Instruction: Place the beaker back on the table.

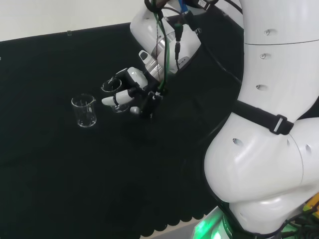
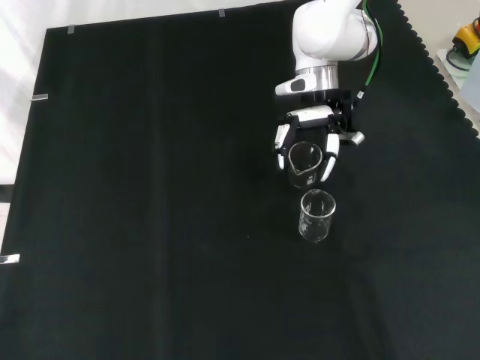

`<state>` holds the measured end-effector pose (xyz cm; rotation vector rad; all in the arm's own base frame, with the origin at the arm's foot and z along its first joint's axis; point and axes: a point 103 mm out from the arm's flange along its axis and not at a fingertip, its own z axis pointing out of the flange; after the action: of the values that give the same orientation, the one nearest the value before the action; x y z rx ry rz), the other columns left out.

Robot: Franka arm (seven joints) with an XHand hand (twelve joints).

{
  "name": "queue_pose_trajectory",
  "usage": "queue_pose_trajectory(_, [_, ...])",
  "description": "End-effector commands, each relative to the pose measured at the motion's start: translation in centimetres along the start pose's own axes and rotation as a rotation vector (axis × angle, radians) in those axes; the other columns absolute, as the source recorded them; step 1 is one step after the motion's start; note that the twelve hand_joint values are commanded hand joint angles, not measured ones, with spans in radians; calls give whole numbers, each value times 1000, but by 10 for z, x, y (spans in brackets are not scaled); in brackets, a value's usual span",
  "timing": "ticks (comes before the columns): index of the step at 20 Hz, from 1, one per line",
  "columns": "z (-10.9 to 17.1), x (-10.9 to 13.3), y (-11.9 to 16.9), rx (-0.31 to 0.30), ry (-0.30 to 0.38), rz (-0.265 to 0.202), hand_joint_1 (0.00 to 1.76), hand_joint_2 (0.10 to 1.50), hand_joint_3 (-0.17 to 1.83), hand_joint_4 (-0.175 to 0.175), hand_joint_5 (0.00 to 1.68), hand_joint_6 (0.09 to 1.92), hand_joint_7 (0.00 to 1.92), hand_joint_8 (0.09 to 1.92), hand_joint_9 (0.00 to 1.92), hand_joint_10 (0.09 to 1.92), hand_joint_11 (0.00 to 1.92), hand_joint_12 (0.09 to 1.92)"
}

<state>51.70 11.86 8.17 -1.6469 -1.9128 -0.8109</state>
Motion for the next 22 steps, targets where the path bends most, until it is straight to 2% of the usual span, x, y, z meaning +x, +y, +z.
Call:
queue_pose_trajectory(1, [5,-3,2,-10,-1,-1,1433,623,594,-175,1381,403,1513,311,1384,372,1229,808])
queue_pose_trajectory(14, [10,-14,1,-61,30,27,1431,659,531,-175,1389,364,1613,91,1328,430,1212,838])
queue_pose_trajectory(22, [15,-17,1,-67,33,32,1430,664,524,-175,1387,364,1626,87,1311,456,1203,841])
